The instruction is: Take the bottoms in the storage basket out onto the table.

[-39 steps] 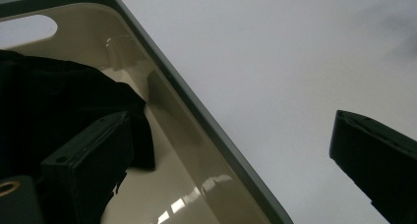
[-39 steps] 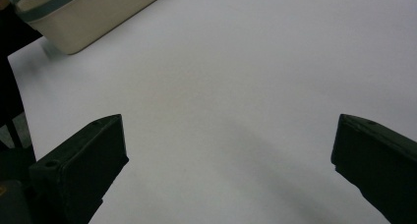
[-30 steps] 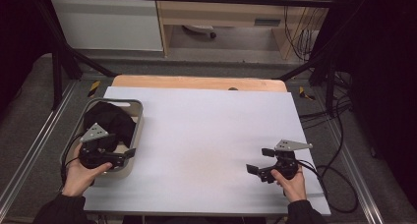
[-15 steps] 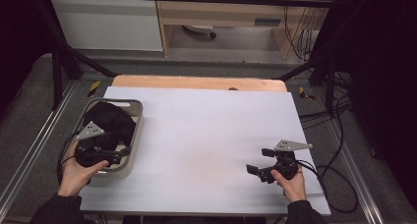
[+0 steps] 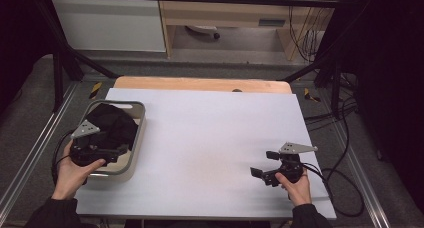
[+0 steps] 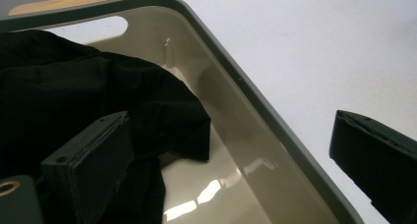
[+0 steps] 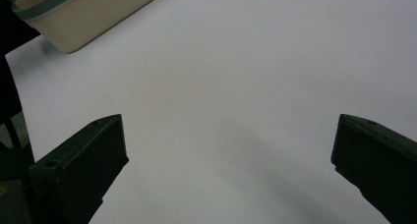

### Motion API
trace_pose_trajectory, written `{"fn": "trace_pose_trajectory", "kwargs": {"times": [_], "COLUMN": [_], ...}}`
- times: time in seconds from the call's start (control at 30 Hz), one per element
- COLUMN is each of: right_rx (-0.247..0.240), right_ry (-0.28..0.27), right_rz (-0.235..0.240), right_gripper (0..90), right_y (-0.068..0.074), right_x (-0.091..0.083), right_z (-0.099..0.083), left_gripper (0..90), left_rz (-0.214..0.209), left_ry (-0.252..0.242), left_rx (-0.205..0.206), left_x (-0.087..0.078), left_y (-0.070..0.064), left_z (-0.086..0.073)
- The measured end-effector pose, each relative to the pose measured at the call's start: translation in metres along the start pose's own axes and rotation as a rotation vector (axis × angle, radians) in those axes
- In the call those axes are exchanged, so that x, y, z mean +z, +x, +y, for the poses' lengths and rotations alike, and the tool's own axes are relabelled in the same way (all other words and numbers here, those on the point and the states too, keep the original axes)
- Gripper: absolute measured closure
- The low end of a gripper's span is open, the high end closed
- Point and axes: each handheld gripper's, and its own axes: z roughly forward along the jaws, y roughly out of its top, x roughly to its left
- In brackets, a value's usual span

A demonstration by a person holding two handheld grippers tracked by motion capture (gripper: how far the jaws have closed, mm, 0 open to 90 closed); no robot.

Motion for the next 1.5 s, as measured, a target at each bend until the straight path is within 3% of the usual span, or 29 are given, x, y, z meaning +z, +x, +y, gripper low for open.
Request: {"fn": "trace_pose_trajectory", "kwargs": {"times": [0.77,1.17,1.5], "right_rx": [0.0,0.0,-0.003], "right_ry": [0.002,0.003,0.004], "right_rz": [-0.001,-0.001,-0.001], "right_gripper": [0.7,0.7,0.7], "right_y": [0.0,0.0,0.0], "right_x": [0.0,0.001,0.001], "right_z": [0.0,0.0,0.0], "left_gripper": [2.6,2.8,4.1], "left_rz": [0.103,0.135,0.196], "left_ry": [0.004,0.025,0.044], "left_rx": [-0.056,-0.068,-0.079], "left_x": [-0.007,0.005,0.01], "left_y": [0.029,0.043,0.057], "left_z": [0.012,0.018,0.016]}}
